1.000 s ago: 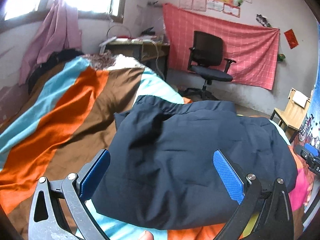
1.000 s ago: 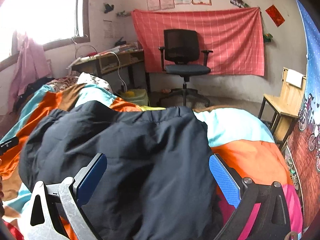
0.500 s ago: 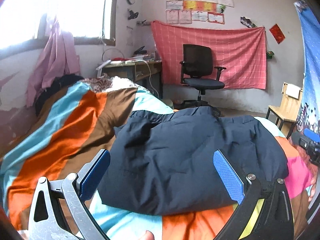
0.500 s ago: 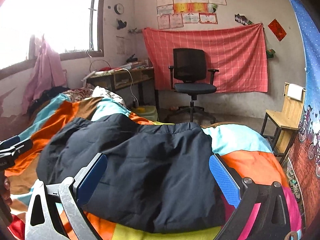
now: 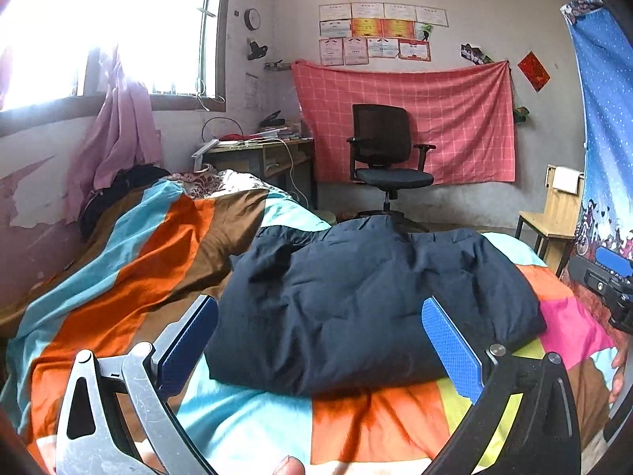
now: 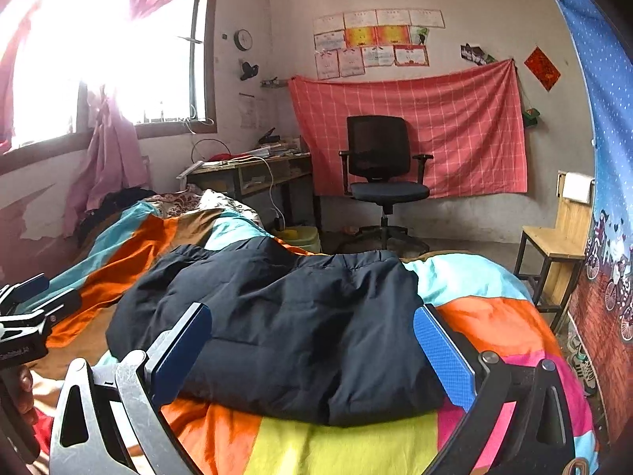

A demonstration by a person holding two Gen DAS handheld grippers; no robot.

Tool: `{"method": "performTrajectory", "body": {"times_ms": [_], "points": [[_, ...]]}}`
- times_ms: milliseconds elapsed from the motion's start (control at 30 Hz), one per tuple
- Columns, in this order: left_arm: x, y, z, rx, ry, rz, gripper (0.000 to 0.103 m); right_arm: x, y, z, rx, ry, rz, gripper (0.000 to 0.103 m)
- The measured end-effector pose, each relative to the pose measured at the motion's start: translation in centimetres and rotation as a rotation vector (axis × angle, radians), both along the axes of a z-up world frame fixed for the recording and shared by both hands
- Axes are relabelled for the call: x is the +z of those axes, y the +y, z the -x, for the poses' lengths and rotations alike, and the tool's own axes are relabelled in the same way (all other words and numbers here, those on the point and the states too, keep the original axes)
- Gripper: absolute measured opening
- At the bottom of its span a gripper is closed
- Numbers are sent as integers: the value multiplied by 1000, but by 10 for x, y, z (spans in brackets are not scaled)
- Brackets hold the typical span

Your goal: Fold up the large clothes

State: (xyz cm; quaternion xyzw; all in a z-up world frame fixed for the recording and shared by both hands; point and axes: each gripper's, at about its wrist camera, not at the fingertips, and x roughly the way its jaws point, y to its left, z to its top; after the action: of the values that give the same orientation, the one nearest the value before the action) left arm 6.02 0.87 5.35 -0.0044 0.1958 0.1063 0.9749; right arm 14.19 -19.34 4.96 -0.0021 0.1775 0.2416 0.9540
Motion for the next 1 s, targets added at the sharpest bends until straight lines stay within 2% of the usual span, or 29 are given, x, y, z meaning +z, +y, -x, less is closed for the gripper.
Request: {"method": "performTrajectory", "body": {"times_ms": [333,667,767,1000], "points": [[-10,-3,28,-2,18,10,101,2,-11,39,-12,-30,-16,103],[-24,-5,48,2,14,21,101,-4,-4,73,5,-72,0,103],[-29,-5,53,-6,8,16,101,-11,-5,81,6,-62,-21,103],[-46,-8,57,-38,62,0,101,-32,-2,85,14,-6,-1,103]]}}
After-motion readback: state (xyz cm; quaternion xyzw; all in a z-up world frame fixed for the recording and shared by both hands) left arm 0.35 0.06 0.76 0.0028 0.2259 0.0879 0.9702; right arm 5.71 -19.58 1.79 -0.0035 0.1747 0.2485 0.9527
